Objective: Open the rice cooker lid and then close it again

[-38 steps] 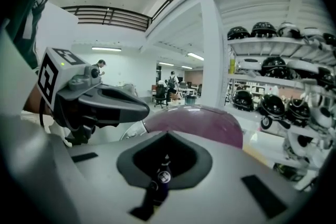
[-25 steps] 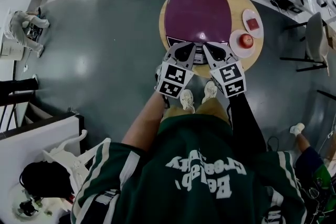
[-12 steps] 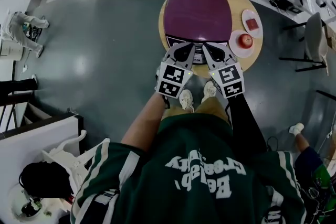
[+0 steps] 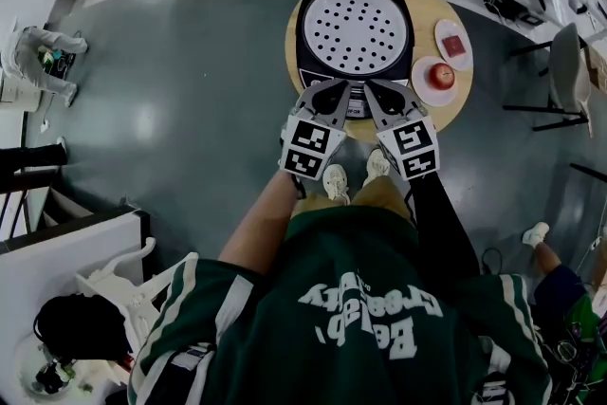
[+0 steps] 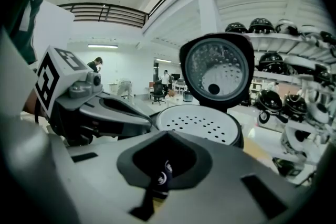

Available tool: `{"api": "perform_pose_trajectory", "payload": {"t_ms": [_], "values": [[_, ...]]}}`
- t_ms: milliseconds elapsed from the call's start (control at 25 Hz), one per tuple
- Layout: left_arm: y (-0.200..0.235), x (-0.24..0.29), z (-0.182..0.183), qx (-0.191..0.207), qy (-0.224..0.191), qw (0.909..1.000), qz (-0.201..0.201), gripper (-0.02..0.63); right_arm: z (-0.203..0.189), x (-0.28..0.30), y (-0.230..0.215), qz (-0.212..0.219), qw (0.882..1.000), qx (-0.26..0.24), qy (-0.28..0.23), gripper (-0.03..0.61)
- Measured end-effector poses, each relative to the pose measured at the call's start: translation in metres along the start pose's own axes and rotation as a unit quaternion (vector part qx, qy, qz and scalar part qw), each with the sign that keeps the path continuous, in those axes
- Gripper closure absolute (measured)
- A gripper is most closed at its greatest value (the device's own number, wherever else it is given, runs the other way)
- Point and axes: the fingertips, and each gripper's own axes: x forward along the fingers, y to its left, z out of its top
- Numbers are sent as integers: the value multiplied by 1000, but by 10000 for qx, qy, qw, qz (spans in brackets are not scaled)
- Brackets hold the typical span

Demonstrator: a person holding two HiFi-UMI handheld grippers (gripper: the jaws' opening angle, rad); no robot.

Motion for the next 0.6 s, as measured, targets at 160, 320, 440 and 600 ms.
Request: {"api": "perform_pose_trajectory", "payload": {"t_ms": [160,320,440,600], "values": [[0,1,-4,-106,13,9999,-10,614,-5,1,4,128,9998,117,24,575],[-1,0,-6,-137,-10,9999,-45,614,-7,1,11,141,9999,100,-5,575],[-1,0,-6,-75,15,10000,-33,614,-6,2,10,134,9998,110,-3,575],[-1,0,-7,-21,-24,10000,-29,614,-7,2,10,157,9998,98,10,575]]}}
